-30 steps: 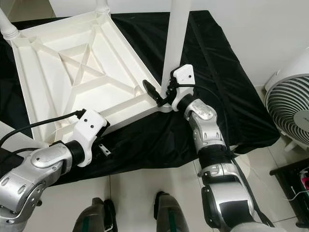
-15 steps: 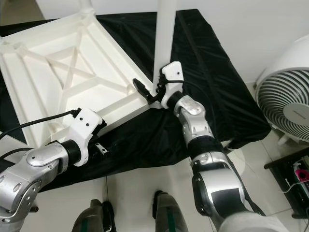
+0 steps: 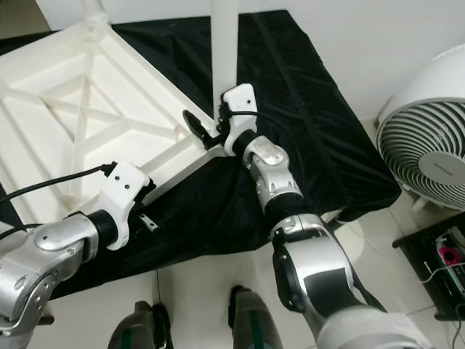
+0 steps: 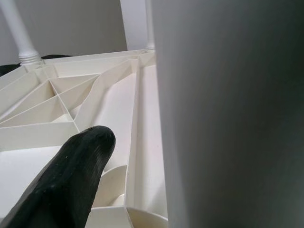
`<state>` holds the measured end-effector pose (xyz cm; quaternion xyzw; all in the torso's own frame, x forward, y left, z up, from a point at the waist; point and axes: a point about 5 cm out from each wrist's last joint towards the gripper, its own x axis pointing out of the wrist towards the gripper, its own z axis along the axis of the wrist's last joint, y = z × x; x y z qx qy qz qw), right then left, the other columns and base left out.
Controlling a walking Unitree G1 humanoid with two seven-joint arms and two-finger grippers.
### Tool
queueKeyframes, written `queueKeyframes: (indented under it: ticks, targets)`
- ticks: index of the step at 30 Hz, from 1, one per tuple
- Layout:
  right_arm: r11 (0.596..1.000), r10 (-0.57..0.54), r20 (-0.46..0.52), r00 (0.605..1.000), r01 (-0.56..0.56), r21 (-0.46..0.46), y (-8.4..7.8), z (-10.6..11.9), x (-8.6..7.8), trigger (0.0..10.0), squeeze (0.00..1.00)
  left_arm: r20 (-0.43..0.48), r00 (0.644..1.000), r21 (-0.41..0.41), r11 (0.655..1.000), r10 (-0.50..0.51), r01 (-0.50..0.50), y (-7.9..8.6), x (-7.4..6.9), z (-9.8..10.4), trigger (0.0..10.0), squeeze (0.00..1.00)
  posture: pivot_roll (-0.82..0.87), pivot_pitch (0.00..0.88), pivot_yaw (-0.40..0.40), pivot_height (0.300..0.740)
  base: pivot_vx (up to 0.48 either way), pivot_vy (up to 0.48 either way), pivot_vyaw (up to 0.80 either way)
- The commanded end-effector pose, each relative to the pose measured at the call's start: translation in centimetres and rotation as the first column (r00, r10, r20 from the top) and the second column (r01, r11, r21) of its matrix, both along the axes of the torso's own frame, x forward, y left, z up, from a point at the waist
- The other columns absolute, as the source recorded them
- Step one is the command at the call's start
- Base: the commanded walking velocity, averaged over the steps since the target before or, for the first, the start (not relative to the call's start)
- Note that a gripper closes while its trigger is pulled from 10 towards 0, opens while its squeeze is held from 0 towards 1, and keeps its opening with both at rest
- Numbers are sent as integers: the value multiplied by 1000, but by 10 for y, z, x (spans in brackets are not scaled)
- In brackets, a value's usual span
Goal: Building children table
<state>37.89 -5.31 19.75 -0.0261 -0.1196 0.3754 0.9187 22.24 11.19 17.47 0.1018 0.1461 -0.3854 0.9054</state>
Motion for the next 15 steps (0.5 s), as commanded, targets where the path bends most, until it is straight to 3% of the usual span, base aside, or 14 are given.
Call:
queueKeyframes:
  ticks: [1, 9, 11, 13, 15]
  targets:
    - [971, 229, 28, 973, -226, -77, 65, 3, -21, 10000, 0, -112, 961, -100, 965, -254, 243, -33, -21, -10, 10000, 0, -48, 147, 9, 740, 0, 0, 0]
    - [975, 212, 33, 977, -209, -77, 64, 2, -20, 10000, 0, -112, 960, -100, 964, -258, 248, -34, -21, -9, 10000, 0, -58, 145, 18, 740, 0, 0, 0]
    - [994, 104, 64, 993, -102, -26, 43, 3, -14, 10000, 0, -91, 965, -88, 967, -245, 237, -35, -17, -8, 10000, 0, -72, 152, 24, 740, 0, 0, 0]
    - [994, 104, 64, 993, -102, -26, 43, 3, -14, 10000, 0, -91, 965, -88, 967, -245, 237, -35, -17, -8, 10000, 0, -72, 152, 24, 740, 0, 0, 0]
    - [997, -70, 123, 990, 65, 43, 8, 6, -9, 10000, 0, -40, 986, -68, 985, -161, 158, -34, -5, -7, 10000, 0, -81, 159, 26, 740, 0, 0, 0]
